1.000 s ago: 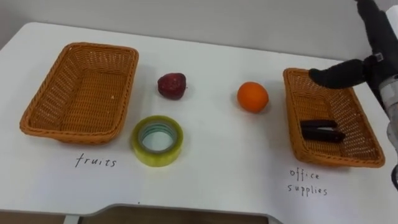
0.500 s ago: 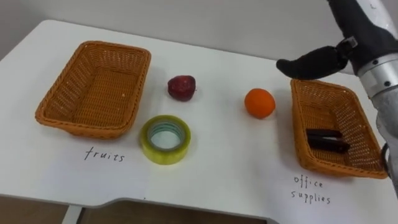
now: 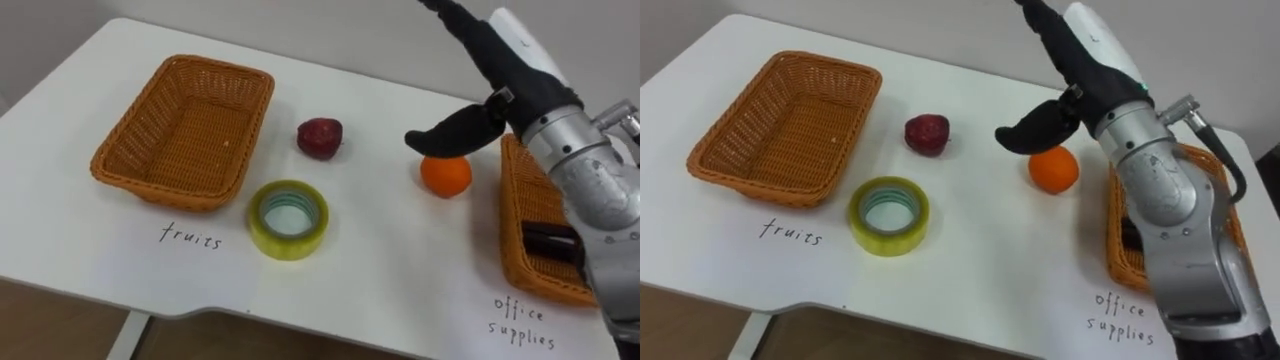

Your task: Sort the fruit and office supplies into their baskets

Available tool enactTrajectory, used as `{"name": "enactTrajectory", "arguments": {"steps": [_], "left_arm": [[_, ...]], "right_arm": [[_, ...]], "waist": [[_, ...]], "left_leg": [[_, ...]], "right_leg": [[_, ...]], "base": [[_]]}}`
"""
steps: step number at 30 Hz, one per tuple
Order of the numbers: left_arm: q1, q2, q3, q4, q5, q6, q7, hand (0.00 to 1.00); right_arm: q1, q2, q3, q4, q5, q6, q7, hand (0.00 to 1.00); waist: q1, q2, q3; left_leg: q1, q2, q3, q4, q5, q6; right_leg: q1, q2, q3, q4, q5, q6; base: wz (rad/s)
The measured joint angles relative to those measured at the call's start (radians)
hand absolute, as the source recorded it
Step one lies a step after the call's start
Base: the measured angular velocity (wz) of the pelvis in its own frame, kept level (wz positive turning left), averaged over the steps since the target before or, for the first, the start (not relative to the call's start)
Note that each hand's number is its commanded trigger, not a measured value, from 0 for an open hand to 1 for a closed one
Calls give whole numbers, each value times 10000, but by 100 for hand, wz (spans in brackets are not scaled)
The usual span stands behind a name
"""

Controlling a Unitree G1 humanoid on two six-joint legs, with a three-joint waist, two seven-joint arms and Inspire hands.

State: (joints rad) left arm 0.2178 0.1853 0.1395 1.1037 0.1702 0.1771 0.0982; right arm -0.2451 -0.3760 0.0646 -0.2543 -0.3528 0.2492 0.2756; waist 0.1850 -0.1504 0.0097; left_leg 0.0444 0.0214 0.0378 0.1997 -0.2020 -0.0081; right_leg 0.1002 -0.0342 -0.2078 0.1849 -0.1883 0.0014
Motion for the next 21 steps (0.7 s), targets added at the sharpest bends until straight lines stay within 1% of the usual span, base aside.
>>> {"name": "enactTrajectory", "arguments": {"steps": [1,2,3,9,11,15,17,19,21], "left_arm": [[12,3,5,-54,0,47,3,0],[16,2,-1,-119,1,79,3,0],[35,1,-2,-186,1,115,3,0],[51,11,-119,-319,-13,236,18,0],[49,12,-257,-320,-11,281,27,0],[-23,2,-252,-317,4,407,41,0],[-34,5,-256,-320,1,493,54,0],[-29,6,-256,-322,1,614,66,0],[-27,5,-255,-323,-4,653,67,0]], "right_arm": [[-5,166,13,135,-20,147,104,0],[-12,288,32,241,-28,185,190,0],[-32,320,71,302,-26,205,222,0],[-186,326,787,1150,9,418,642,0],[-189,326,1117,1230,38,578,900,0],[-190,331,1307,1240,84,660,1250,0],[-278,340,1442,1360,129,789,1307,0],[-422,445,1495,1765,312,810,1326,0],[-535,603,1496,2065,386,910,1326,0]], "waist": [[-8,-4,-2],[-5,-1,0],[9,-1,0],[206,-28,-5],[284,-29,-4],[442,-26,-2],[458,-23,1],[498,-18,4],[529,-4,14]], "left_leg": [[-18,-9,-115,13,0,0],[-38,-14,-140,27,0,0],[-40,-14,-139,16,0,-1],[-53,-18,-164,-22,4,-6],[-75,-17,-173,-21,11,-15],[-109,-16,-215,-7,14,-18],[-140,-23,-255,27,13,-18],[-148,-23,-261,46,13,-18],[-160,-22,-265,57,13,-18]], "right_leg": [[18,-5,-110,-1,0,0],[28,-10,-168,3,0,0],[30,-10,-169,3,0,0],[42,-12,-220,1,0,0],[24,-20,-317,1,0,0],[27,-28,-458,0,0,0],[29,-31,-471,-3,0,0],[43,-34,-522,-3,0,0],[44,-36,-552,-3,0,0]], "base": [[13],[14],[8],[1],[0],[3],[7],[2],[0]]}}
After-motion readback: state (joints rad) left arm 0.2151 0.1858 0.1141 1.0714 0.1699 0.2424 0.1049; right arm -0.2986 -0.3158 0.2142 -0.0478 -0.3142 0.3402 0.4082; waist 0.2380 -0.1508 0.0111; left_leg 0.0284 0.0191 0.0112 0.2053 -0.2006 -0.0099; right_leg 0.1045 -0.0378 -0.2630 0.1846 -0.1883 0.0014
